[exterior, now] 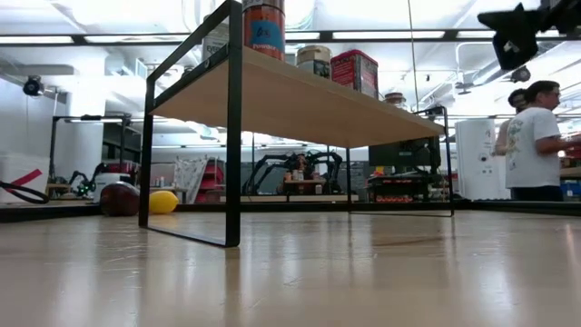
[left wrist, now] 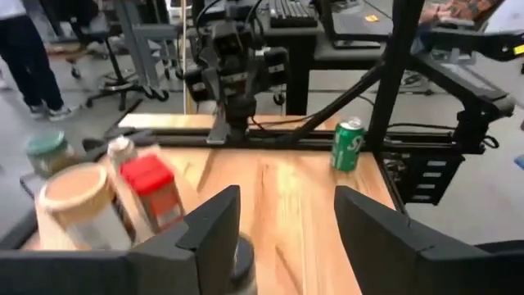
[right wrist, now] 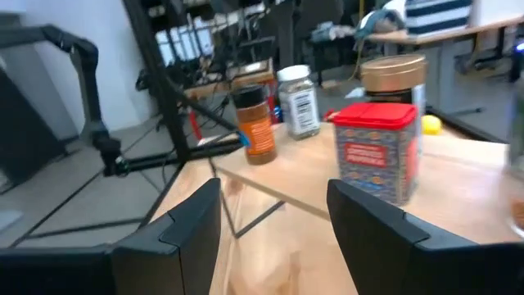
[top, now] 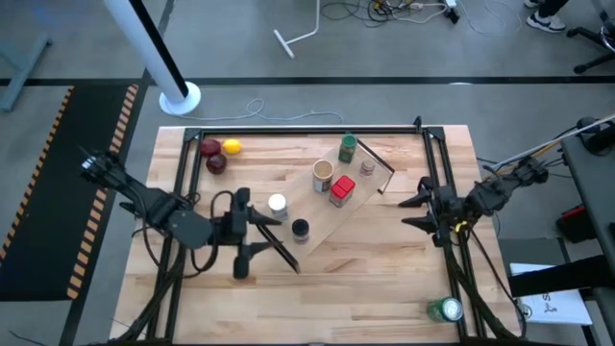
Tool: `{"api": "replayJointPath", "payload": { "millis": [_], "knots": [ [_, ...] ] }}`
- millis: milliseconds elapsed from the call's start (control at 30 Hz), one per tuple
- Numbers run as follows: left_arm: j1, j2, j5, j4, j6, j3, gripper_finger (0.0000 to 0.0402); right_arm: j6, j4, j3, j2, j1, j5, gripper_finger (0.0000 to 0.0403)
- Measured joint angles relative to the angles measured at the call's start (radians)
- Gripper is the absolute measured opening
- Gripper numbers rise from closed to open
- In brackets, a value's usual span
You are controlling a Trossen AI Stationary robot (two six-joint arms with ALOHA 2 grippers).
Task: Shelf spices
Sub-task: Remove the brown seasoning bottle from the shelf
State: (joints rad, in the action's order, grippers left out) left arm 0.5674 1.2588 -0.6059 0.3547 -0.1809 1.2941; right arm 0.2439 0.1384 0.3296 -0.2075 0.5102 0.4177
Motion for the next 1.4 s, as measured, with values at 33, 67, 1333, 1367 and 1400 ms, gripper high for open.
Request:
{"api": "replayJointPath", "payload": {
  "millis": [33,67,1333,1367,1400],
  "knots": [
    [0.0,0.02,-0.006,0.014,0.018,0.03,0.0185,0.008,-0.003,0.015,-0.031,0.0,-0.009,0.0199],
    [0.0,0.04,-0.011,0.024,0.04,0.057,0.0184,0.019,-0.002,0.029,-0.062,0.0,-0.01,0.0199],
    [-0.001,0.136,-0.417,0.133,-0.041,0.222,0.0152,-0.175,0.36,0.601,-0.551,-0.012,0.16,0.0199],
    [-0.002,0.136,-0.427,0.138,-0.05,0.222,0.0151,-0.182,0.385,0.622,-0.556,-0.02,0.161,0.0199],
    [-0.002,0.136,-0.43,0.14,-0.056,0.222,0.0151,-0.185,0.41,0.641,-0.561,-0.029,0.162,0.0199]
  ]
}}
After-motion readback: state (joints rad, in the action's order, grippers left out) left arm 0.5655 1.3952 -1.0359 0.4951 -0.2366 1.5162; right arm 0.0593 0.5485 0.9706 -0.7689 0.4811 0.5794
